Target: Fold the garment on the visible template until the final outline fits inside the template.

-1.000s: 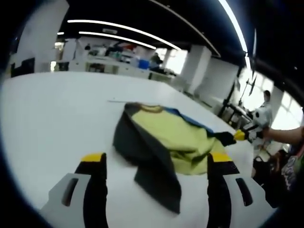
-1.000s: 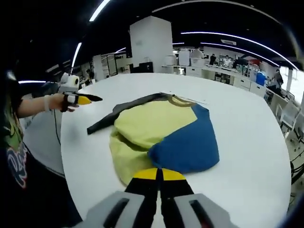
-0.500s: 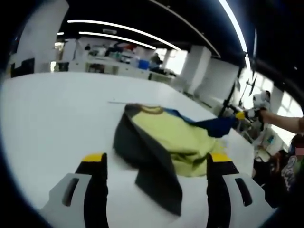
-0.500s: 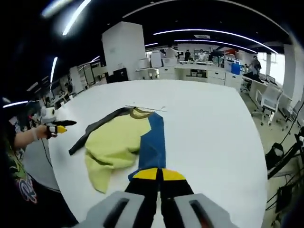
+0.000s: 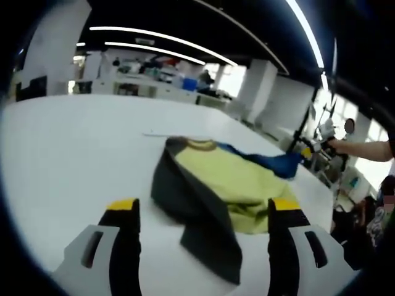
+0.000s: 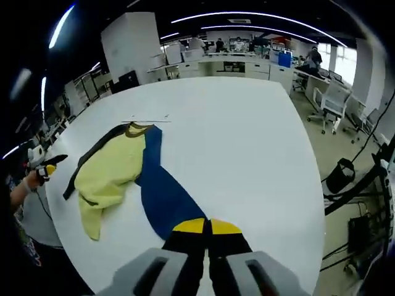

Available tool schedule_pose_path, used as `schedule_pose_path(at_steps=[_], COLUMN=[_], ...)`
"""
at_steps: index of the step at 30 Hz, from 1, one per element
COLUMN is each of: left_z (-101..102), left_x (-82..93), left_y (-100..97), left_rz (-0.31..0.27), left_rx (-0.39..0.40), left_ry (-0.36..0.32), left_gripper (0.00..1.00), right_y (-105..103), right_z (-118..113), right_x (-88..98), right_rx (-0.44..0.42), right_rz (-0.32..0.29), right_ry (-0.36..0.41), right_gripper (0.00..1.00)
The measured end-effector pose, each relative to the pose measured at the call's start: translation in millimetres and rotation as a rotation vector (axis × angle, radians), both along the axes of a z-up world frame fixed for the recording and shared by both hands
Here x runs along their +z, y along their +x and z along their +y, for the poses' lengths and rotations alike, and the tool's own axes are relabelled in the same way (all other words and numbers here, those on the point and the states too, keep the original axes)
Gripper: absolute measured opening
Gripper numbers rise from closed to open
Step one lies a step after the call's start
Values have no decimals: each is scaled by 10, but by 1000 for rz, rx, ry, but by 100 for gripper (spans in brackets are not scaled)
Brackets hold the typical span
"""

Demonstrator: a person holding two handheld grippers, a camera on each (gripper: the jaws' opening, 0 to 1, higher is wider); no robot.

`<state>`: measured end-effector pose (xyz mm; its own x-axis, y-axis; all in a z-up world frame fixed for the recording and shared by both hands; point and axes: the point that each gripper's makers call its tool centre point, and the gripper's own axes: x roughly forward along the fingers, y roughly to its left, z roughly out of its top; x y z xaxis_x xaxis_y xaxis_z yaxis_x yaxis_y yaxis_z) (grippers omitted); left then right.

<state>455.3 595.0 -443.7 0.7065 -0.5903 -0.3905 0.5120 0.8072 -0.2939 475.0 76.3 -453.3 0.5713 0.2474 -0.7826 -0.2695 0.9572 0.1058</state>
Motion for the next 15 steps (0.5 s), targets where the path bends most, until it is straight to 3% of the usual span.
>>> schedule_pose_path(at_steps=[6,8,15], left_z=[1,24,118], left_x=[-29,-25,8], left_y=[25,48,143], left_rz=[10,13,8], left_rx=[12,29,83], left_ry=[8,9,0], left_gripper=[80,80,79], right_y=[109,230,296], right_z=[-378,-583,-779], right_x=[-212,-264,-362], right_rx=[-47,-62,-84], right_rz=[95,105,166], right_ry=[-41,-56,-108], right_gripper=[0,0,0])
